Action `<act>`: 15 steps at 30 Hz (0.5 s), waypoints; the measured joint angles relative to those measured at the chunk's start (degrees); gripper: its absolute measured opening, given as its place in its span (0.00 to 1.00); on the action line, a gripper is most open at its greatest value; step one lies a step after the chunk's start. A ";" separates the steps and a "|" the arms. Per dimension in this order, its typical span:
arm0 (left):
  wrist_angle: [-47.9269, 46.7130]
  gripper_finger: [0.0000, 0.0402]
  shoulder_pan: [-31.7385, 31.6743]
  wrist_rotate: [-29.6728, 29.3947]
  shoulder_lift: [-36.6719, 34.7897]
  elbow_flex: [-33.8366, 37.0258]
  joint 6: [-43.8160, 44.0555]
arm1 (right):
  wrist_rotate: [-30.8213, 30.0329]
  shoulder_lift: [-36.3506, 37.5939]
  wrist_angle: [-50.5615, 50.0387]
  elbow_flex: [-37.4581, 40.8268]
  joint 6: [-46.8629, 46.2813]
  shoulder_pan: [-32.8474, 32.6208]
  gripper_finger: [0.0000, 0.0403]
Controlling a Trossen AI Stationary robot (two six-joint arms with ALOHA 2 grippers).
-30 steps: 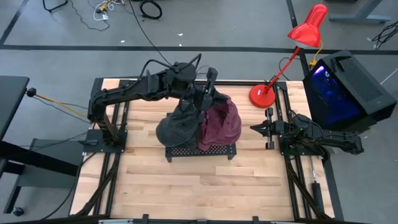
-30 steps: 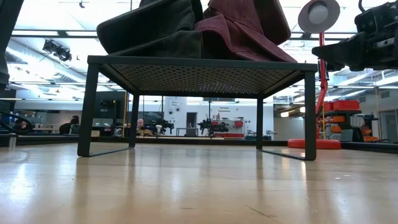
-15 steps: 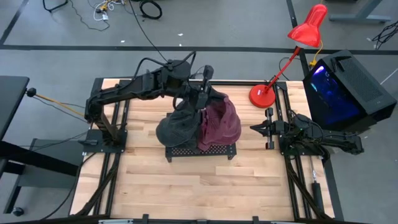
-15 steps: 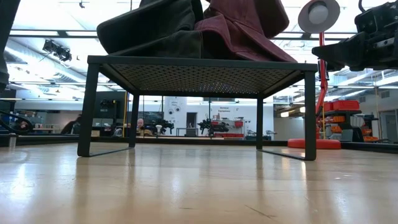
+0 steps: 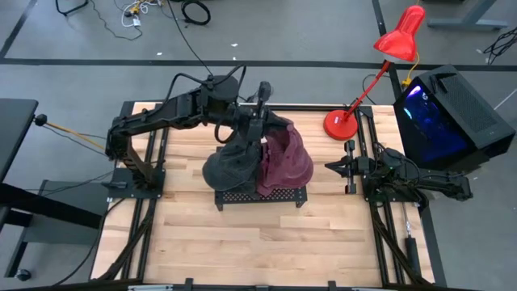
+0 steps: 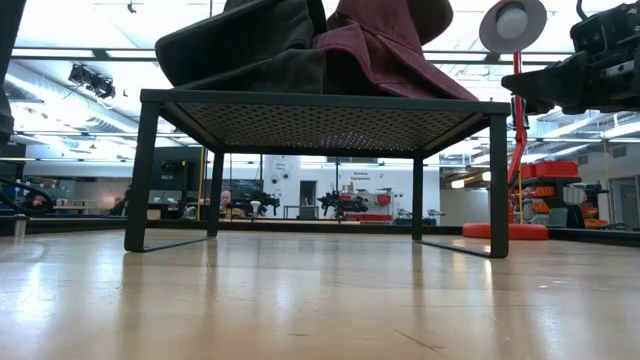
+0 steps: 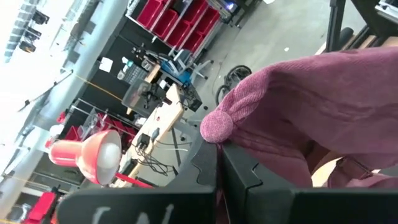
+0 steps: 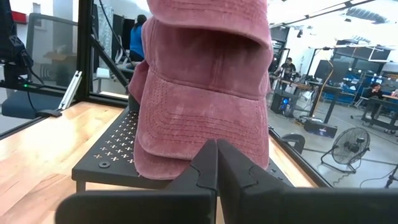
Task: Pick & Place hat
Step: Stack the red cap on top of the red cap on the shelf
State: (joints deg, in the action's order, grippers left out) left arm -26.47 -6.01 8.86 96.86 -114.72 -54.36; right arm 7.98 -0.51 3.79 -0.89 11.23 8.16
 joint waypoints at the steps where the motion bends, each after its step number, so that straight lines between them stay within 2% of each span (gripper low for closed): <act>1: 0.10 0.01 0.18 -0.02 0.00 0.00 -0.55 | 0.00 0.01 0.00 0.00 0.00 -0.01 0.01; 6: 0.78 0.01 0.87 -0.07 0.00 0.19 -1.32 | 0.00 0.00 0.00 0.01 0.00 0.00 0.01; 15: 6.07 0.01 2.31 -2.43 -2.44 7.99 -2.63 | -0.02 0.02 -0.04 0.01 0.01 0.00 0.01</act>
State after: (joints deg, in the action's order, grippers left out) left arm -20.41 -3.70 6.43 94.42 -106.73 -56.99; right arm 7.97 -0.49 3.75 -0.89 11.24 8.16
